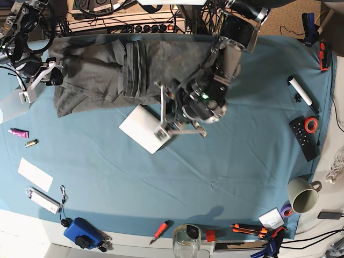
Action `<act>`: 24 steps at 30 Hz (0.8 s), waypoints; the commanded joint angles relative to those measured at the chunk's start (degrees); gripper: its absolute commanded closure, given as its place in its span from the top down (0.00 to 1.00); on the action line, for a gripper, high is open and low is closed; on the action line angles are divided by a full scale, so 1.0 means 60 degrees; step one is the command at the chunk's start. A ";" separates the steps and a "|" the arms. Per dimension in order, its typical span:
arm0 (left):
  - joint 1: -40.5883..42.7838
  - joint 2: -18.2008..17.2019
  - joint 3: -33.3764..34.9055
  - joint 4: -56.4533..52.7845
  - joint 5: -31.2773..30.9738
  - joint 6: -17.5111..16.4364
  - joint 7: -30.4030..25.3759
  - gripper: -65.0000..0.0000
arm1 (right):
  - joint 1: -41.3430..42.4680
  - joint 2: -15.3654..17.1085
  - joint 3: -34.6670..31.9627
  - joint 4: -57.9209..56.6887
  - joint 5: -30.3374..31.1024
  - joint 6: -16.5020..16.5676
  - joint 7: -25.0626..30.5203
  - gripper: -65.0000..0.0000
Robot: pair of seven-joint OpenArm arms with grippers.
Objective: Fold the T-shirt properly
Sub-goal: 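Fold the strip's end over toward the right gripper with the left gripper, then release the shirt and raise the left gripper away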
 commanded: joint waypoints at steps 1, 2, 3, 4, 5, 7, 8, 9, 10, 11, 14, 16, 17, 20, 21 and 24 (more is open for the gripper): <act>-0.0135 0.0091 -0.0106 0.0291 -0.0335 0.0055 0.0026 0.00 | 0.0149 0.0219 0.0106 0.0168 0.0124 0.0022 0.0204 0.26; -0.0091 0.0091 -0.0262 0.0379 -0.0576 0.0058 0.0131 0.00 | 0.0248 0.0222 0.0106 0.0168 0.0124 0.0022 0.0204 0.26; -0.0033 0.0091 -0.0448 0.0448 -0.0699 0.0055 0.0193 0.00 | 0.0382 0.0222 0.0106 0.0168 0.0120 0.0022 0.0200 0.26; 0.0040 0.0091 -0.0656 0.0525 -0.0718 0.0055 0.0193 0.00 | 0.0517 0.0222 0.0106 0.0168 0.0124 0.0022 0.0204 0.26; 0.0098 0.0087 -0.0882 0.0586 -0.0718 0.0055 0.0270 0.00 | 0.0678 0.0222 0.0106 0.0168 0.0124 0.0022 0.0204 0.26; 0.0244 0.0073 -0.1399 0.0743 -0.0721 0.0058 0.0379 0.00 | 0.0943 0.0222 0.0106 0.0168 0.0124 0.0022 0.0200 0.26; 0.0335 0.0036 -0.1672 0.0845 -0.0790 0.0066 0.0397 0.00 | 0.1031 0.0222 0.0106 0.0168 0.0124 0.0022 0.0204 0.26; 0.0426 -0.0051 -0.1960 0.0969 -0.0976 0.0168 0.0397 0.01 | 0.1104 0.0222 0.0106 0.0168 0.0109 0.0022 0.0204 0.26; 0.0528 -0.0175 -0.2222 0.1104 -0.1264 0.0302 0.0397 0.06 | 0.1137 0.0222 0.0106 0.0168 -0.0062 0.0022 0.0222 0.26; 0.0641 -0.0324 -0.2488 0.1246 -0.1541 0.0306 0.0401 0.11 | 0.1144 0.0222 0.0106 0.0168 -0.0310 0.0018 0.0280 0.26; 0.1056 -0.0801 -0.3195 0.1639 -0.2208 0.0284 0.0397 0.21 | 0.1133 0.0226 0.0106 0.0149 -0.0889 -0.0135 0.0317 0.29; 0.1421 -0.1078 -0.3552 0.1861 -0.2590 0.0189 0.0397 0.25 | 0.1107 0.0222 0.0106 0.0146 -0.1035 -0.0164 0.0317 0.39; 0.1610 -0.1213 -0.3679 0.1971 -0.2747 0.0189 0.0397 0.26 | 0.1115 0.0226 0.0106 0.0146 -0.1056 -0.0164 0.0331 0.44; 0.2208 -0.1519 -0.3818 0.2368 -0.2794 0.0197 0.0397 0.28 | 0.1118 0.0222 0.0106 0.0146 -0.1064 -0.0182 0.0390 0.47; 0.2415 -0.1621 -0.3814 0.2521 -0.2798 0.0193 0.0397 0.28 | 0.1115 0.0219 0.0106 0.0146 -0.1137 -0.0339 0.0390 0.47; 0.3060 -0.1752 -0.3814 0.3213 -0.2790 0.0197 0.0397 0.28 | 0.1118 0.0229 0.0106 -0.0248 -0.1410 -0.0820 0.0550 0.47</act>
